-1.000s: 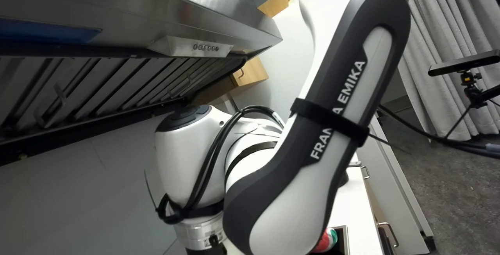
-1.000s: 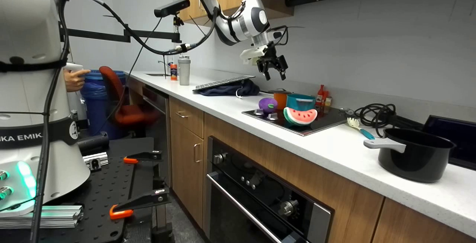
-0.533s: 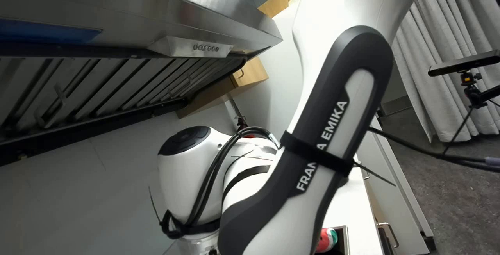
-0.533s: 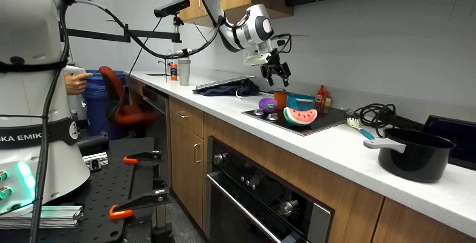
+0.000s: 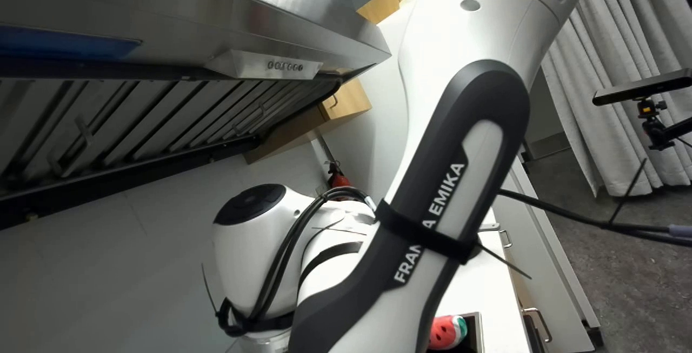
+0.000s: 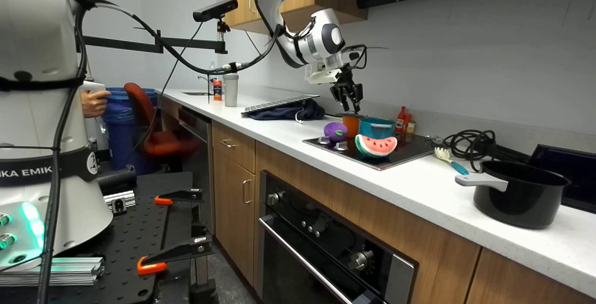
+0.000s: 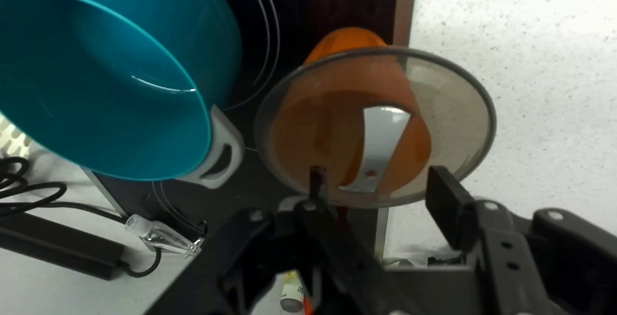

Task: Put the watermelon plush on the table and close the pot with the lid on the other pot

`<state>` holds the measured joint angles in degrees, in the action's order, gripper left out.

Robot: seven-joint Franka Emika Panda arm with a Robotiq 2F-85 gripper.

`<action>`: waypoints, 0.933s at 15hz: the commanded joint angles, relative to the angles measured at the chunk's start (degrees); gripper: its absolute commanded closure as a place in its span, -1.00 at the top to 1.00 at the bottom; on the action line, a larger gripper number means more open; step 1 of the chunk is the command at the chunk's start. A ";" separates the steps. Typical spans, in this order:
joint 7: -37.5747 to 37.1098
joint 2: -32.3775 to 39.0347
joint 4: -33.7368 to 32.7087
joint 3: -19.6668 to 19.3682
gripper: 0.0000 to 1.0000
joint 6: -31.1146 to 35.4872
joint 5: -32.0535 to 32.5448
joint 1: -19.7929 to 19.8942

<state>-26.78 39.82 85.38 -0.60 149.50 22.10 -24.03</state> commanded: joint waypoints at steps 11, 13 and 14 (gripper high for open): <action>0.32 1.11 -3.42 -4.13 -0.46 -1.47 -2.30 -0.82; 0.35 1.13 -3.41 -4.23 -0.34 -1.57 -2.24 -0.95; 0.33 1.18 -3.48 -4.24 -0.20 -1.62 -2.21 -1.03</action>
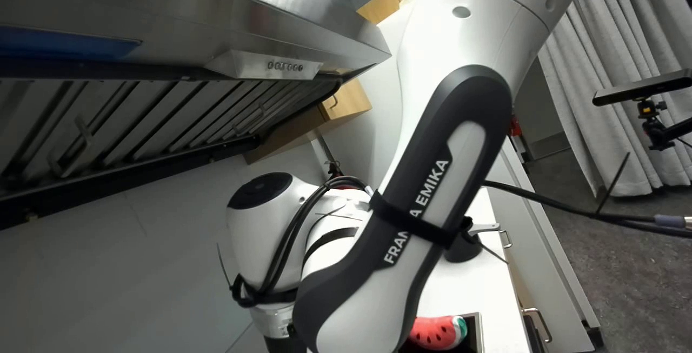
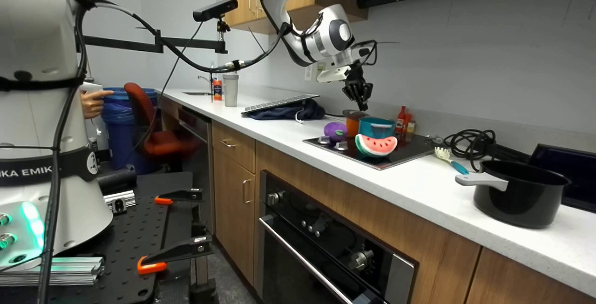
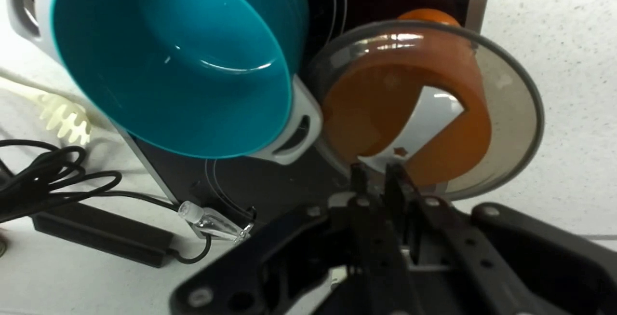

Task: Put the watermelon plush on the table and close the pot with the lid on the other pot

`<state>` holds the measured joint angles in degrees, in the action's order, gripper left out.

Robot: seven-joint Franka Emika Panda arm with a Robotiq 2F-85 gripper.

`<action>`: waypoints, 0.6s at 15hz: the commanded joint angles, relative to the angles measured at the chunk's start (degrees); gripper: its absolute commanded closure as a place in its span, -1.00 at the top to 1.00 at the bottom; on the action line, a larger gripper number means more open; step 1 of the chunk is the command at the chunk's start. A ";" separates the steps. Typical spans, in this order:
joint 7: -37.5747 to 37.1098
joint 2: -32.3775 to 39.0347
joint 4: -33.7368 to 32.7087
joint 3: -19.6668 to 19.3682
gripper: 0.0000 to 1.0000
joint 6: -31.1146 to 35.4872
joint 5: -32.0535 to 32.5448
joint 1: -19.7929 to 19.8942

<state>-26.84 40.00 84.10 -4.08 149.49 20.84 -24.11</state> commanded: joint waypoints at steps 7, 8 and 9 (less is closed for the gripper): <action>0.13 1.20 -2.50 -0.91 0.86 -1.75 -0.78 -1.57; 0.16 1.15 -2.33 -0.88 0.97 -1.55 -0.79 -1.55; -0.07 1.21 -2.22 -0.96 1.00 -1.35 -0.75 -1.63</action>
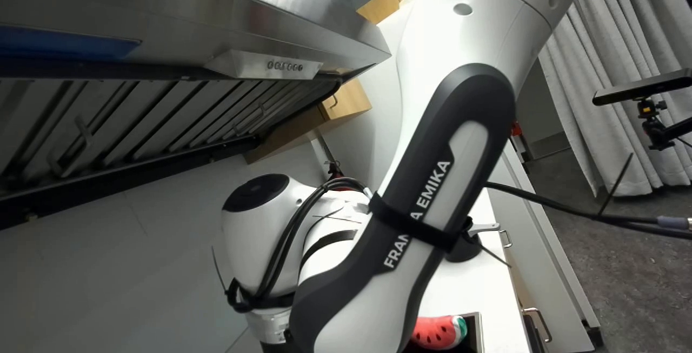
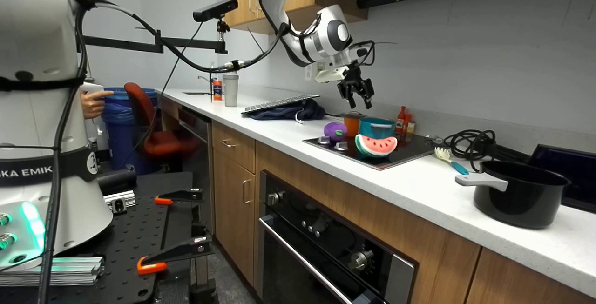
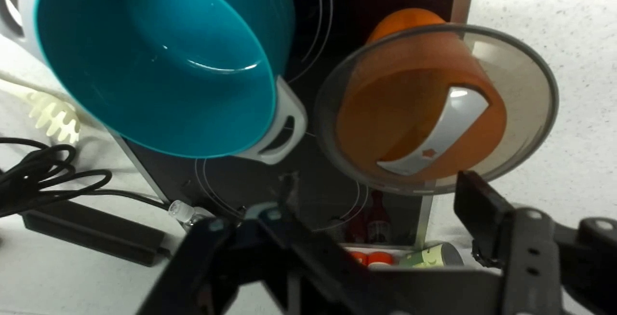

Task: Put the watermelon plush on the table and close the pot with the lid on the other pot

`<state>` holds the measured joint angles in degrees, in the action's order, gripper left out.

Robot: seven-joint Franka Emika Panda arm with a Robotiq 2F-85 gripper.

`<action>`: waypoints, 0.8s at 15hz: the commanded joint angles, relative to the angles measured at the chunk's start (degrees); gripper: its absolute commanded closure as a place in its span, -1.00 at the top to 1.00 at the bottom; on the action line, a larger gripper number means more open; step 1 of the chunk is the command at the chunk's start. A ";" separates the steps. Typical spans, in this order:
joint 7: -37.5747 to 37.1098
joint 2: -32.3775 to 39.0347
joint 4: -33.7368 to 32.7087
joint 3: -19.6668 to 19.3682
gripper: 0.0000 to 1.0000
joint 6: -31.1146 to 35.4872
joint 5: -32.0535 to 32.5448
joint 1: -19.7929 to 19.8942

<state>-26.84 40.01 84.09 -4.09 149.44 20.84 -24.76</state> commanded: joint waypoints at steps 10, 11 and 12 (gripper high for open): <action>-0.87 3.05 -2.03 -1.31 0.50 -1.15 -0.61 -2.09; -0.74 3.06 -2.12 -1.36 0.47 -1.18 -0.53 -2.16; -0.79 3.05 -2.30 -1.45 0.35 -1.26 -0.51 -2.22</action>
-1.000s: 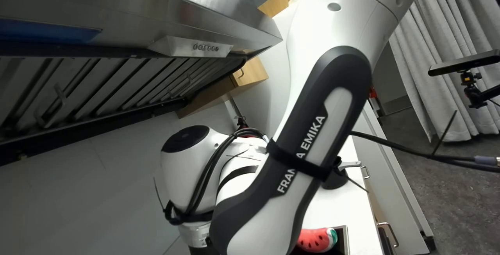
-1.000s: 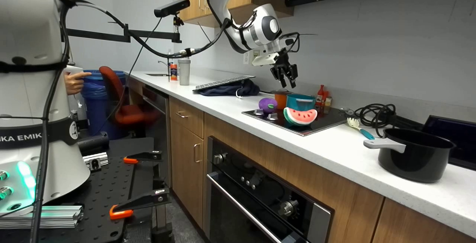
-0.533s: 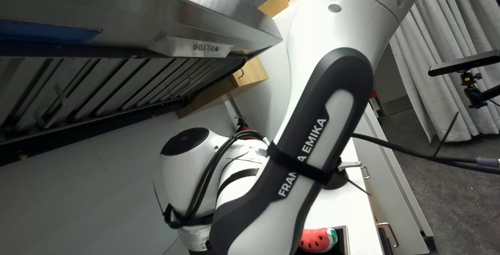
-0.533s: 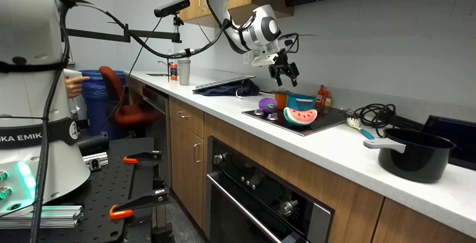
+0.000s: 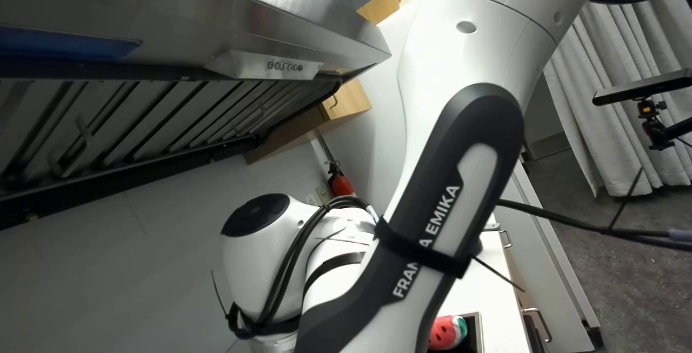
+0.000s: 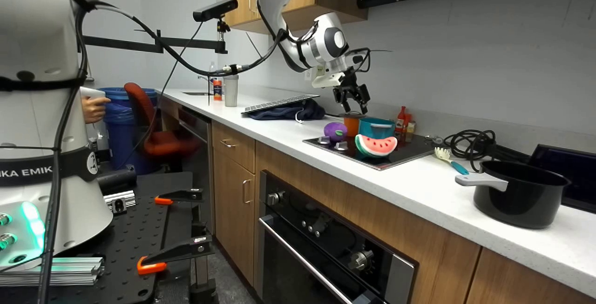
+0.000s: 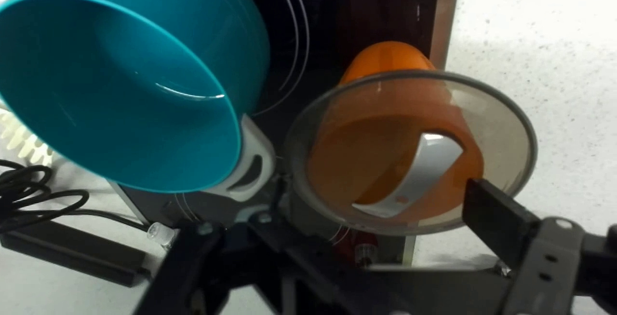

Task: Put the watermelon plush on the table and close the pot with the lid on the other pot

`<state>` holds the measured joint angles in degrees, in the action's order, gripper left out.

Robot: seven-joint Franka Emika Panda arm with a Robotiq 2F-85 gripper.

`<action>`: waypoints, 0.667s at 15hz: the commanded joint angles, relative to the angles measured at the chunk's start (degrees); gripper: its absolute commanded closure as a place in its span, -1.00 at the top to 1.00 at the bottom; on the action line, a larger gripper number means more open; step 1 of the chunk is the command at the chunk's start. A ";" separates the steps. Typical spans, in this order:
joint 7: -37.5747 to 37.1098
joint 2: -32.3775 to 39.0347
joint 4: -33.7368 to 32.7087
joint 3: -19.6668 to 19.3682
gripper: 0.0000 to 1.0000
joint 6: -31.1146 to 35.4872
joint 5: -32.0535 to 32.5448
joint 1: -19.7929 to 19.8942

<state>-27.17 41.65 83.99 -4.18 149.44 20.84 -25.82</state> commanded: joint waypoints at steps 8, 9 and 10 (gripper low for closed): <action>-0.94 1.39 -3.24 -1.95 -0.91 -1.97 -0.83 -0.98; -1.07 1.34 -3.22 -2.21 -0.98 -1.95 -0.72 -1.04; -1.46 1.23 -3.35 -2.57 -0.99 -2.07 -0.39 -1.54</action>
<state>-27.35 41.65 83.21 -5.32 149.34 20.84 -26.08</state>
